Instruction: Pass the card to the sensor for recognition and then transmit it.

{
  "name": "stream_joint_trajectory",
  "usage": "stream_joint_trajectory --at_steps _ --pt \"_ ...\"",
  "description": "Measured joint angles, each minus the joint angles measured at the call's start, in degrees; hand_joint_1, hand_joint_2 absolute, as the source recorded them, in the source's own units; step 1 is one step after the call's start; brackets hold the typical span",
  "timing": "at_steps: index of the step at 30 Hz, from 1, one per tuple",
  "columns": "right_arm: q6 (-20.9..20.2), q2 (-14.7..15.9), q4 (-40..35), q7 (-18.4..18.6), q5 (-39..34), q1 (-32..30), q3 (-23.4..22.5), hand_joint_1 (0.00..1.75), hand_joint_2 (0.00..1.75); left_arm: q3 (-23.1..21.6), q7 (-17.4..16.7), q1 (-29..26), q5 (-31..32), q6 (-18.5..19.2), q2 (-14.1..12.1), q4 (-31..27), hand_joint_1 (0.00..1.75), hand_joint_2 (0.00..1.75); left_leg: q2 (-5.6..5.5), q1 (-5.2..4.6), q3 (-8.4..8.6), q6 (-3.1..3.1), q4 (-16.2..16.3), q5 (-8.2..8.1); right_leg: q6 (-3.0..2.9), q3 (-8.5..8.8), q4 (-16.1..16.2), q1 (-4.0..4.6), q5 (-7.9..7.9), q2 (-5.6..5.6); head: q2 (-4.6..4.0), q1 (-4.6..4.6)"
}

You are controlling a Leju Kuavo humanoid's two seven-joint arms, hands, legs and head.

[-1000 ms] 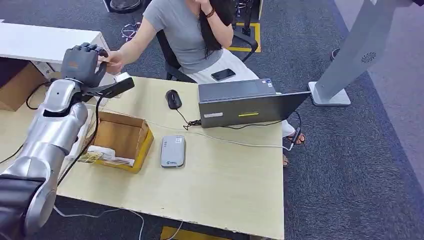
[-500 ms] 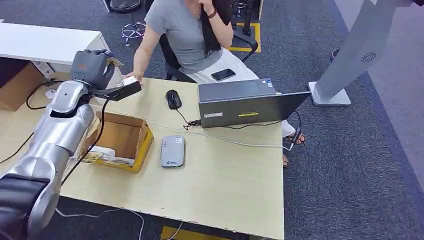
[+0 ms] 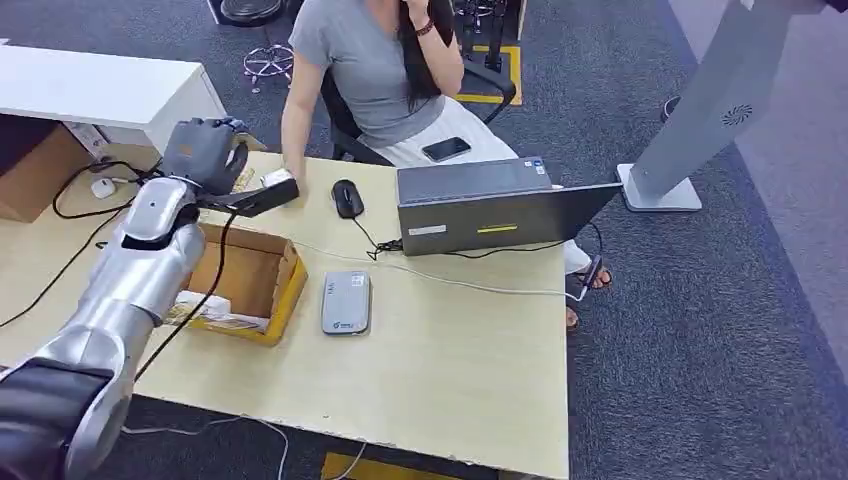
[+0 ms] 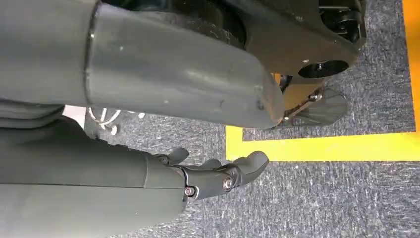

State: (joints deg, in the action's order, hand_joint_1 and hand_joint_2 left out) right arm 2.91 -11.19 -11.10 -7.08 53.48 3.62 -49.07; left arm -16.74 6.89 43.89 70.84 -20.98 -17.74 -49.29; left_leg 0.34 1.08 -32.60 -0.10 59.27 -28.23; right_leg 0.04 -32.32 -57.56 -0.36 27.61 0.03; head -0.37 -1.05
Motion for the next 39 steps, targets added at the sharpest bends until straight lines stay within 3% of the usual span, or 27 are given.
stream_joint_trajectory --at_steps 6,11,31,39 --pt "0.3 -0.2 0.0 -0.2 -0.2 0.0 0.0 0.00 0.00 -2.9 -0.3 -8.1 -0.2 -0.8 4.6 -4.6 1.75 1.75 0.02 -0.05 -0.01 0.01 0.0 -0.01 0.01 0.00 0.0 -0.02 0.00 0.01 0.00 0.00" --pt "0.7 -0.3 0.0 -0.2 -0.3 0.0 0.0 0.00 0.00 -4.5 -2.0 -12.0 0.0 0.0 6.7 -7.5 1.75 1.75 0.02 -0.03 -0.01 0.01 0.0 -0.01 0.01 -0.01 0.0 -0.02 0.00 0.01 0.00 0.00" --pt "1.2 -0.3 0.0 -0.6 -0.3 0.0 -0.3 0.00 0.00 -6.8 -6.3 -11.7 0.4 11.7 10.0 -6.1 1.75 1.75 0.01 -0.02 -0.01 0.00 0.0 0.00 0.01 -0.02 0.0 -0.01 -0.01 0.00 0.00 0.00" --pt "1.4 -0.3 0.0 -0.6 -0.3 0.0 -0.6 0.00 0.00 -8.1 -6.5 -11.4 0.4 12.2 10.8 -4.4 1.75 1.75 0.02 -0.01 0.00 0.00 0.0 0.00 0.03 -0.02 0.0 -0.01 -0.03 0.01 0.00 0.00"
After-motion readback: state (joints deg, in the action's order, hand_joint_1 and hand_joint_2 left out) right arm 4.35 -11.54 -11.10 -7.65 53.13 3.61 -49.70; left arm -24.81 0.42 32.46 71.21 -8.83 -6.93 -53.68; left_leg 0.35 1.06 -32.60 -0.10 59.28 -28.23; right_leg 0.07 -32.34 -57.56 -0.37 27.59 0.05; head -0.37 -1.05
